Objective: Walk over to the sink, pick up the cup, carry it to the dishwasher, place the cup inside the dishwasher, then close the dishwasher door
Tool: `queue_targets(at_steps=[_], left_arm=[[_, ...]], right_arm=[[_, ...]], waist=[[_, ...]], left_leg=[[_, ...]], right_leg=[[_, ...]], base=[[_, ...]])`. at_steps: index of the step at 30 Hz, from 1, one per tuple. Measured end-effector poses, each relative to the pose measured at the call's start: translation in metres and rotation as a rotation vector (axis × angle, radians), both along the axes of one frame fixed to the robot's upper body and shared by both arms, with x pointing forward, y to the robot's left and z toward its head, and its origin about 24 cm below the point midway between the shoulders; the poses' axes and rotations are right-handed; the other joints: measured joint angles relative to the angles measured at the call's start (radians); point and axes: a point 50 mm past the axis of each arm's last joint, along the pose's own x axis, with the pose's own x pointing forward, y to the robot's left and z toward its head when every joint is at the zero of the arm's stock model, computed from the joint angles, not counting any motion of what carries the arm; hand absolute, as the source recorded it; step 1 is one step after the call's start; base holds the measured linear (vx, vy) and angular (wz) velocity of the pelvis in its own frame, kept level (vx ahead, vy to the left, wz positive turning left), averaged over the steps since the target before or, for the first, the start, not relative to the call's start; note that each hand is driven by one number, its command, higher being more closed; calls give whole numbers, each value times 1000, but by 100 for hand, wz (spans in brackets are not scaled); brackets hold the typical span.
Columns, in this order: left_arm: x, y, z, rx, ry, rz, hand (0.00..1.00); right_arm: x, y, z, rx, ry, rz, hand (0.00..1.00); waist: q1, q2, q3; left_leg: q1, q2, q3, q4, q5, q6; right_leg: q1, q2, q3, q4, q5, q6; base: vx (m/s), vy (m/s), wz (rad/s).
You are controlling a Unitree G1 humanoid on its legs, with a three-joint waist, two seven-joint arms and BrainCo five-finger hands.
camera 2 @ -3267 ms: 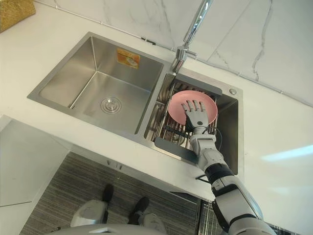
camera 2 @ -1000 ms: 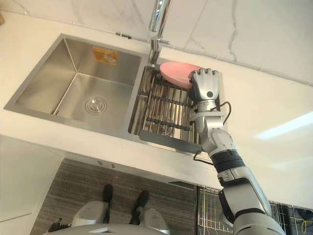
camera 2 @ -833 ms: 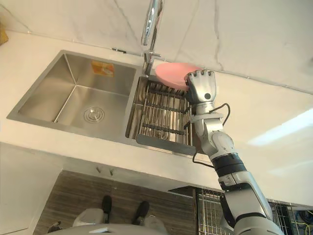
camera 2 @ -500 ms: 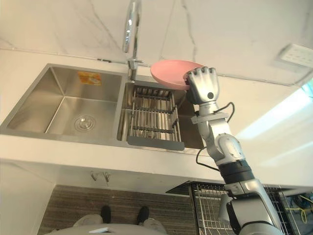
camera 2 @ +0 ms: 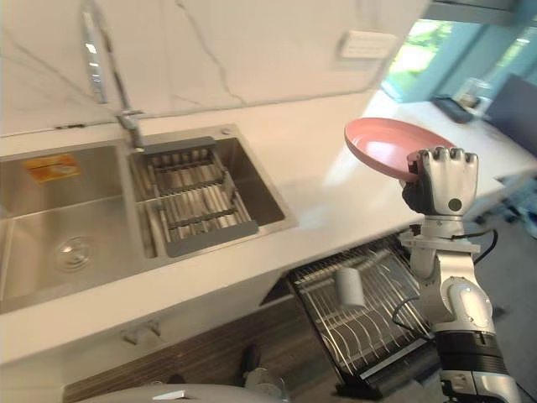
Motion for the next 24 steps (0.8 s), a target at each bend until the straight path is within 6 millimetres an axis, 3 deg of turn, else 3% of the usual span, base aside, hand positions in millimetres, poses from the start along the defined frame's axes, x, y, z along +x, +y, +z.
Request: queue_targets(at_steps=[1, 2, 3, 4, 5, 7, 8, 11, 13, 16, 17, 18, 19, 20, 21, 24], left_arm=[[-1, 3, 0, 0, -4, 77, 0], [-2, 7, 1, 14, 1, 139, 0], [-5, 11, 2, 31, 10, 161, 0], [-7, 19, 4, 52, 19, 179, 0], [-2, 27, 6, 67, 3, 195, 0], [7, 22, 5, 59, -18, 206, 0], [11, 18, 4, 60, -24, 215, 0], [16, 14, 3, 28, -63, 305, 0], [17, 12, 3, 15, -86, 370, 0], [13, 0, 0, -4, -78, 415, 0], [13, 1, 0, 1, -80, 421, 0], [13, 0, -1, -2, -82, 422, 0], [13, -5, -2, -13, -86, 423, 0], [13, -3, -1, -7, -91, 422, 0], [13, 2, 0, 3, -107, 420, 0], [10, -6, -2, -14, -102, 427, 0]], right_arm=[[5, -2, -4, 36, 13, -11, 100], [6, -8, -11, 75, 32, -45, 100], [6, -11, -14, 89, 42, -69, 100], [5, -16, -19, 120, 53, -101, 100], [2, -26, -24, 156, 41, -160, 100], [-3, -38, -33, 202, 32, -231, 100], [-5, -40, -42, 239, 27, -250, 100], [-6, -37, -59, 306, 41, -265, 100], [-6, -36, -61, 333, 37, -258, 100], [-9, -35, -66, 347, 49, -259, 100], [-12, -35, -70, 349, 61, -264, 100], [-12, -35, -71, 358, 62, -267, 100], [-14, -35, -74, 364, 70, -271, 100], [-16, -35, -77, 364, 80, -275, 100], [-18, -36, -80, 368, 97, -280, 100], [-17, -29, -89, 413, 126, -271, 100]], waist=[[10, -14, 2], [9, -22, 2], [6, -33, 1], [-4, -51, 1], [-6, -65, 5], [3, -39, 15], [5, -36, 21], [30, -41, 29], [36, -44, 34], [35, -27, 38], [35, -30, 41], [34, -17, 42], [21, -7, 53], [18, -14, 57], [25, -38, 67], [37, -9, 73]], left_leg=[[-1, 31, 54, 9, -4, -7], [-13, 59, 77, 40, -12, -14], [-19, 72, 84, 64, -19, -18], [-38, 90, 79, 107, -34, -22], [-70, 116, 42, 163, -47, -33], [-86, 132, -4, 174, -41, -41], [-91, 129, -2, 176, -37, -47], [-124, 126, 6, 229, -47, -64], [-147, 125, 8, 266, -65, -78], [-150, 112, -27, 241, -62, -90], [-148, 103, -35, 209, -62, -90], [-147, 104, -36, 185, -61, -94], [-150, 110, -45, 156, -51, -102], [-151, 104, -51, 152, -47, -103], [-145, 84, -54, 162, -32, -99], [-150, 88, -101, 154, 20, -83]], right_leg=[[-6, -30, -104, 90, 18, -30], [-2, -67, -137, 170, 34, -48], [7, -84, -129, 204, 50, -54], [31, -106, -114, 232, 123, -48], [27, -82, -49, 211, 139, -20], [52, -38, -24, 128, 157, -4], [84, -12, -11, 42, 165, 27], [143, 25, 27, -162, 197, 74], [140, 18, 51, -180, 154, 110], [120, 24, 65, -187, 140, 99], [110, 25, 67, -188, 123, 109], [111, 30, 67, -186, 97, 133], [112, 34, 74, -133, 112, 69], [117, 23, 83, -112, 104, 63], [140, 5, 90, -132, 86, 106], [143, 18, 87, -143, 95, 107]], base=[[-41, 35, -185], [-5, -17, -117], [41, -106, -59], [46, -175, -16], [28, -189, 0], [-16, -145, 5], [-26, -99, 2], [-96, -59, -11], [-174, -24, -13], [-188, 22, -20], [-153, 25, -23], [-13, 17, -6], [21, 11, 10], [212, 50, 12], [157, 31, -5], [31, 32, -12]])
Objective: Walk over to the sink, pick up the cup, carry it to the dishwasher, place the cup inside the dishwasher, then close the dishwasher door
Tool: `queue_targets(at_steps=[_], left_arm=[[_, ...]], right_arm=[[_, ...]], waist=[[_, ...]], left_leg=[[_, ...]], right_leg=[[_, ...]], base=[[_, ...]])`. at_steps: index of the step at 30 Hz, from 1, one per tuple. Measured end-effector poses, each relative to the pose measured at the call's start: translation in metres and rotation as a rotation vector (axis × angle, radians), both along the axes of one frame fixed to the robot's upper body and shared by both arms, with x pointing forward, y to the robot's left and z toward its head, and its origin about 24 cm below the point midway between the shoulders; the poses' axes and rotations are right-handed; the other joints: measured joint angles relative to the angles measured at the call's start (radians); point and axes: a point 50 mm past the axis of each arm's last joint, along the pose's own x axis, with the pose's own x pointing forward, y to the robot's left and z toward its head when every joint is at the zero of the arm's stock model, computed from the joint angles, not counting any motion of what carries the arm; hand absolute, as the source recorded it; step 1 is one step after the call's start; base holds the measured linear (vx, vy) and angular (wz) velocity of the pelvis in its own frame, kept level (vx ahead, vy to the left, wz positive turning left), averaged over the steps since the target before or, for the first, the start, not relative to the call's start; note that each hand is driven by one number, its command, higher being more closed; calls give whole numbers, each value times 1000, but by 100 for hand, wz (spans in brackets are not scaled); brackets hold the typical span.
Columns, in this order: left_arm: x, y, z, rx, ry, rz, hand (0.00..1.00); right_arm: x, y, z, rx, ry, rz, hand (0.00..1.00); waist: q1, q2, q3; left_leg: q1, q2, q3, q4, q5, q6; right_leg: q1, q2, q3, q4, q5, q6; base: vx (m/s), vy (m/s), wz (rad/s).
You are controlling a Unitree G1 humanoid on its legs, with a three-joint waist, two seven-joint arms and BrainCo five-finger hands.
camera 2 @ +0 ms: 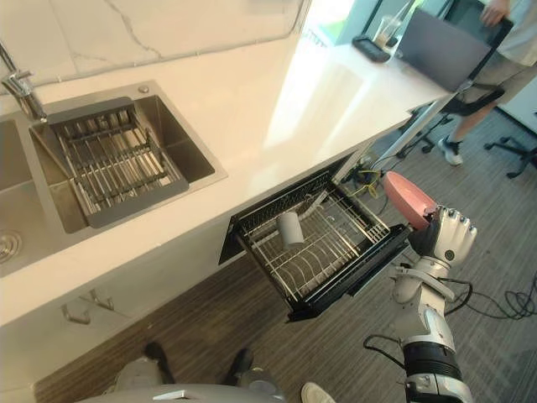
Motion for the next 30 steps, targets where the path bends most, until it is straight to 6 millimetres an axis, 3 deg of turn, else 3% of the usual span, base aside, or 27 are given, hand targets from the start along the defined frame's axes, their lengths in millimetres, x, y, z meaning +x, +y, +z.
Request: queue_targets(at_steps=[3, 18, 22, 30], left_arm=[[-1, -3, -1, -8, 1, -7, 0], [5, -19, -4, -68, -23, -84, 0], [17, -22, -3, -77, -62, -119, 0], [52, -21, 2, -42, -140, -147, 0]], right_arm=[[-1, 5, -11, 44, 44, 6, 100], [12, 22, -18, 23, 151, 104, 100], [25, 19, -22, 42, 190, 90, 100], [69, 31, 18, 21, 113, 144, 100]], waist=[[-14, 24, 11], [-15, 111, 67], [-11, 139, 111], [-2, 176, 227]], left_leg=[[7, -18, -22, -16, 24, 12], [15, -74, -48, -53, 40, 36], [-18, -96, -78, -72, 47, 35], [-78, -137, -113, -134, 116, 82]], right_leg=[[16, -7, -22, 1, 12, 8], [28, -46, -59, -19, 28, 25], [0, -65, -83, -5, 31, 28], [-85, -88, -80, 22, 64, 30]], base=[[60, 36, 17], [-2, 78, 8], [-25, 87, 18], [7, 77, 6]])
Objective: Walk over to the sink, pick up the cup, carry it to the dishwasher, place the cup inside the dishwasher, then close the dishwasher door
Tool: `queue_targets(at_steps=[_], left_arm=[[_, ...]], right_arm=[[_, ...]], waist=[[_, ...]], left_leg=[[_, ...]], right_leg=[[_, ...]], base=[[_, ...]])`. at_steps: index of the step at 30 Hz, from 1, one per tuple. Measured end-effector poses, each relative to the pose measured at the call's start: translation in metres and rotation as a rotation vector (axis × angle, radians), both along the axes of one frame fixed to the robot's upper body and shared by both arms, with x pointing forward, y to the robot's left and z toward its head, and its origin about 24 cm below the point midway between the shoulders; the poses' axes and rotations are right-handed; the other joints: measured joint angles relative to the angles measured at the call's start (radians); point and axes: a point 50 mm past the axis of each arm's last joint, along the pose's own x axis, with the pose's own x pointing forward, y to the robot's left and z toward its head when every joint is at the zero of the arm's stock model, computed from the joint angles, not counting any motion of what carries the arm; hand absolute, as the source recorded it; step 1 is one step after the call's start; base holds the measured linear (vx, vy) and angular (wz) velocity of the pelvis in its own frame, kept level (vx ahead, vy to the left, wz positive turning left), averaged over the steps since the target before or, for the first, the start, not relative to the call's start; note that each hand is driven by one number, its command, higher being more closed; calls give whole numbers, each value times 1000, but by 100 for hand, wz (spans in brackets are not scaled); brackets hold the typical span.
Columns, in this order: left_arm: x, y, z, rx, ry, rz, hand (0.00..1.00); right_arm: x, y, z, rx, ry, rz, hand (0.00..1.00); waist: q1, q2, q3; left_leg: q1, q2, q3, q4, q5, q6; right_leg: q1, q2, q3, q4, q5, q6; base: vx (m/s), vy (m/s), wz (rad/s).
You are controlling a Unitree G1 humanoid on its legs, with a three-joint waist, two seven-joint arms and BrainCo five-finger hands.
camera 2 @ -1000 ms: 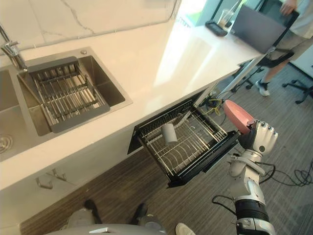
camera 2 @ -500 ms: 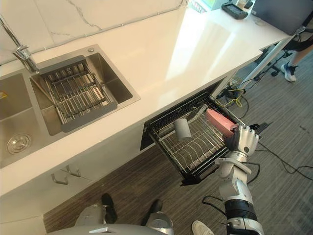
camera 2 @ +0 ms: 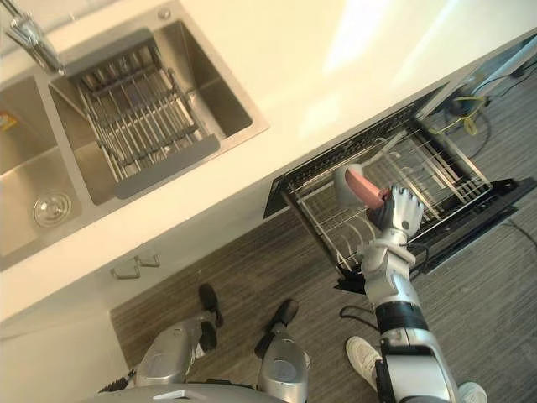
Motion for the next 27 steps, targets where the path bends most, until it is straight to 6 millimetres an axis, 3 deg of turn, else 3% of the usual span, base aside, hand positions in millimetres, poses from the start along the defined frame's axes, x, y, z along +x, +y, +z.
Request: queue_targets(at_steps=[3, 6, 9, 18, 23, 27], left_arm=[[7, 0, 2, 27, -5, -9, 0], [9, -3, 1, 29, 13, -28, 0], [11, -3, 2, 35, 11, -35, 0], [27, -9, 4, 60, -20, -110, 0], [30, -11, 4, 64, -34, -131, 0], [31, -10, 5, 64, -39, -131, 0]], right_arm=[[12, 11, 7, 13, -2, 42, 100], [19, 11, 4, 29, 35, 33, 100], [21, 13, -4, 61, 78, 27, 100], [17, 20, -37, 137, 208, -5, 100], [6, 5, -51, 175, 258, -116, 100], [-4, -15, -51, 187, 232, -208, 100]], waist=[[17, 8, 11], [28, 34, 36], [45, 47, 46], [45, 54, 70], [39, 54, 71], [34, 53, 71]], left_leg=[[-21, -16, -56, -5, 9, -5], [-33, -28, -114, -7, 12, -10], [-62, -31, -121, -10, 20, -22], [-71, -40, -168, -49, 42, -54], [-73, -43, -169, -57, 47, -50], [-80, -42, -169, -58, 53, -41]], right_leg=[[-30, -4, 2, 5, 1, 3], [-35, -14, -5, 13, 1, 6], [-65, -18, -7, 20, 1, 5], [-98, -34, -19, 68, -20, -5], [-107, -38, -17, 79, -23, -4], [-123, -44, -14, 102, -33, -2]], base=[[21, 7, 1], [30, 6, 10], [-9, 18, 7], [-5, 6, 4], [0, 0, 0], [0, 0, 0]])
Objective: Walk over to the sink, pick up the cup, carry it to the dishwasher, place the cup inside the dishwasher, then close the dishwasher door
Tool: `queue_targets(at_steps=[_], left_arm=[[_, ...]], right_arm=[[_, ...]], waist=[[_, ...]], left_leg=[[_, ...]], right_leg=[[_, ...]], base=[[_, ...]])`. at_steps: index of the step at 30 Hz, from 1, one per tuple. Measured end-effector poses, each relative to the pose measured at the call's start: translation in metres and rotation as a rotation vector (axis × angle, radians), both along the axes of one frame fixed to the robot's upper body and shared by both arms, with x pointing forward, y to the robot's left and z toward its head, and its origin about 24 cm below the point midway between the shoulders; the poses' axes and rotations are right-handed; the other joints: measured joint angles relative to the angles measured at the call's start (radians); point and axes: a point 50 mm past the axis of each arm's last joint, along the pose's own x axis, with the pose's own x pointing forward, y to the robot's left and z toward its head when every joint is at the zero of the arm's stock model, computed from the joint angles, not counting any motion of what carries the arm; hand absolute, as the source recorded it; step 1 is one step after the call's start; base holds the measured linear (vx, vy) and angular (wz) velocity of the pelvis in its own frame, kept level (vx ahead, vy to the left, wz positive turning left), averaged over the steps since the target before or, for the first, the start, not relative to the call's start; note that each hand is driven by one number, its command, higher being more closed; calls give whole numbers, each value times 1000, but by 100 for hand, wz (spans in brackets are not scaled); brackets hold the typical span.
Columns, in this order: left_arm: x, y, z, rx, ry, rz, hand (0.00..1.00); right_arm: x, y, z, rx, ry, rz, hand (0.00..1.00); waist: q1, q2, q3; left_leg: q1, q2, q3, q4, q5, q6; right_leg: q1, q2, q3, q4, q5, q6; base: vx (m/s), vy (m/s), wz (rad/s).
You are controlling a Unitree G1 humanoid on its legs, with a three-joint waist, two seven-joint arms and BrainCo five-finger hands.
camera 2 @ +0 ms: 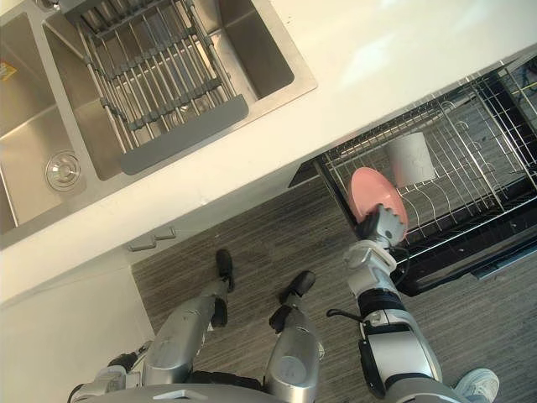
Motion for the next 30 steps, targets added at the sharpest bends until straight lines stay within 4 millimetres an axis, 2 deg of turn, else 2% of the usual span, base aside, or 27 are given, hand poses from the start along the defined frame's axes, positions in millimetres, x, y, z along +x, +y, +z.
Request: queue_targets(at_steps=[11, 12, 17, 20, 25, 30], left_arm=[[1, 6, 1, 8, -4, -2, 0], [1, 8, 2, 11, -4, -3, 0], [3, 13, 4, 16, -13, -7, 0], [4, 13, 4, 15, -17, -8, 0], [4, 13, 4, 14, -17, -9, 0], [4, 13, 4, 8, -20, -11, 0]], right_arm=[[-8, -14, 5, 129, -142, -113, 100], [-10, -23, 10, 136, -186, -170, 0], [-26, -64, 39, 66, -241, -322, 0], [-24, -67, 46, 83, -287, -365, 0], [-15, -68, 54, 199, -351, -409, 0], [-10, -66, 59, 218, -353, -391, 0]], waist=[[-14, -9, 5], [-15, -12, 8], [-26, -27, 17], [-35, -29, 18], [-32, -29, 18], [-33, -29, 18]], left_leg=[[-8, -13, 2, -21, 9, 2], [-11, -15, 4, -21, 10, 3], [-12, -16, 7, -20, 12, 5], [-12, -12, 8, -20, 16, 10], [-12, -5, 10, -21, 18, 11], [-12, -6, 9, -21, 20, 14]], right_leg=[[-40, -12, 56, 37, -14, -4], [-48, -12, 71, 39, -14, -4], [-53, -6, 105, 32, -11, -4], [-53, -2, 107, 26, -10, -5], [-51, 12, 109, 11, -6, -6], [-55, 14, 119, 5, 3, 3]], base=[[-1, 0, 0], [0, 0, 0], [1, -8, -2], [17, -46, -5], [37, -64, -3], [42, -44, -6]])
